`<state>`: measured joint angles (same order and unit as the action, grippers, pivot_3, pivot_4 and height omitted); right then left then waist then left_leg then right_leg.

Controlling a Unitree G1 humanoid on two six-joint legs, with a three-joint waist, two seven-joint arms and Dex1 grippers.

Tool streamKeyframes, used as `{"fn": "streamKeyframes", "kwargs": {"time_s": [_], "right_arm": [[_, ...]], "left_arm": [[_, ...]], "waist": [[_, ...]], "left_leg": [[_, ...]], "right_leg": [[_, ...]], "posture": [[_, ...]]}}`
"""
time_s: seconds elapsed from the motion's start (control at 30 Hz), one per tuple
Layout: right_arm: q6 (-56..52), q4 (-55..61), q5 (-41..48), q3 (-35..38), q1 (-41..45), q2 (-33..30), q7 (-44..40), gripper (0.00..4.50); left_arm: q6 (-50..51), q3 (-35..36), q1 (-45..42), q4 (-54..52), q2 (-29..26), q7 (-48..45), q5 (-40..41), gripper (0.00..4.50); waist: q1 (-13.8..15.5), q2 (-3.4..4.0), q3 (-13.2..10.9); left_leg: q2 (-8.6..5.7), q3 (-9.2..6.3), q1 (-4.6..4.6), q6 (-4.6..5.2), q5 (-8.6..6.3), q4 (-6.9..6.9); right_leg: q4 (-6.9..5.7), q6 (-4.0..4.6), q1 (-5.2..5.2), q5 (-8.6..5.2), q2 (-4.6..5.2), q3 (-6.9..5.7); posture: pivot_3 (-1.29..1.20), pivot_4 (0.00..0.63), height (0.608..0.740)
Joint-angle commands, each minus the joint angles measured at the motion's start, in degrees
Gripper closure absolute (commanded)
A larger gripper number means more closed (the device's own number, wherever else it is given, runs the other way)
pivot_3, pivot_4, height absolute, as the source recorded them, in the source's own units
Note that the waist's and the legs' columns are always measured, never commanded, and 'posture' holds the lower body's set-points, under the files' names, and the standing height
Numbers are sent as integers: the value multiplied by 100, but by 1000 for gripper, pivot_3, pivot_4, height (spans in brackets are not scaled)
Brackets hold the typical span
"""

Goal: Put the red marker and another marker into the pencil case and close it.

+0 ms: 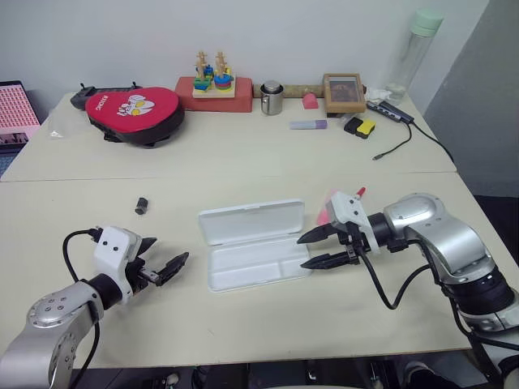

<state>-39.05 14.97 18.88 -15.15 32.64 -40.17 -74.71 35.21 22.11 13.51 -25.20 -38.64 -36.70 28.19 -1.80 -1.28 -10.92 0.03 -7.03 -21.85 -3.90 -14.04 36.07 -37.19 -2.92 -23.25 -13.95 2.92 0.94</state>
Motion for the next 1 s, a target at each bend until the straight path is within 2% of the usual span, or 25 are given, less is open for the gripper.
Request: {"fn": "streamKeyframes", "kwargs": {"time_s": [0.03,0.4,0.5,0.67,0.83,1.0], "right_arm": [[-245,-163,33,478,307,-251,335,2048],[-485,-719,-1,1000,209,-305,1407,2048],[-530,-834,-70,1060,185,-239,1780,2048],[-609,-1012,-193,1106,283,-10,2375,2048],[-1164,-1052,-361,1278,320,570,3525,2048],[-1511,-1032,-543,1326,282,935,4249,2048]], "left_arm": [[377,667,107,-833,-472,-336,588,0],[592,1298,760,-1461,-1598,-1538,921,0],[586,1277,505,-1469,-1822,-1666,1021,0],[729,1001,-162,-1517,-1949,-1594,1290,0],[557,497,-253,-1910,-2221,-1734,1039,0],[478,179,-422,-1966,-2255,-1754,990,0]], "waist": [[0,0,0],[-3,4,0],[2,6,-1],[-3,6,-2],[-22,11,-5],[-20,14,-6]], "left_leg": [[0,0,0,0,0,0],[1,9,-1,1,-1,-7],[1,10,-1,1,-1,-6],[0,12,-1,1,0,-3],[2,20,-6,2,-1,-10],[4,21,-6,2,-1,-9]], "right_leg": [[1,0,0,0,0,1],[8,4,-4,-3,1,4],[7,6,-4,-4,1,4],[6,5,-3,-1,1,7],[6,21,-14,9,0,14],[6,25,-14,10,-1,13]], "posture": [[0,150,740],[0,150,740],[0,150,740],[0,150,740],[0,150,740],[0,150,740]]}}
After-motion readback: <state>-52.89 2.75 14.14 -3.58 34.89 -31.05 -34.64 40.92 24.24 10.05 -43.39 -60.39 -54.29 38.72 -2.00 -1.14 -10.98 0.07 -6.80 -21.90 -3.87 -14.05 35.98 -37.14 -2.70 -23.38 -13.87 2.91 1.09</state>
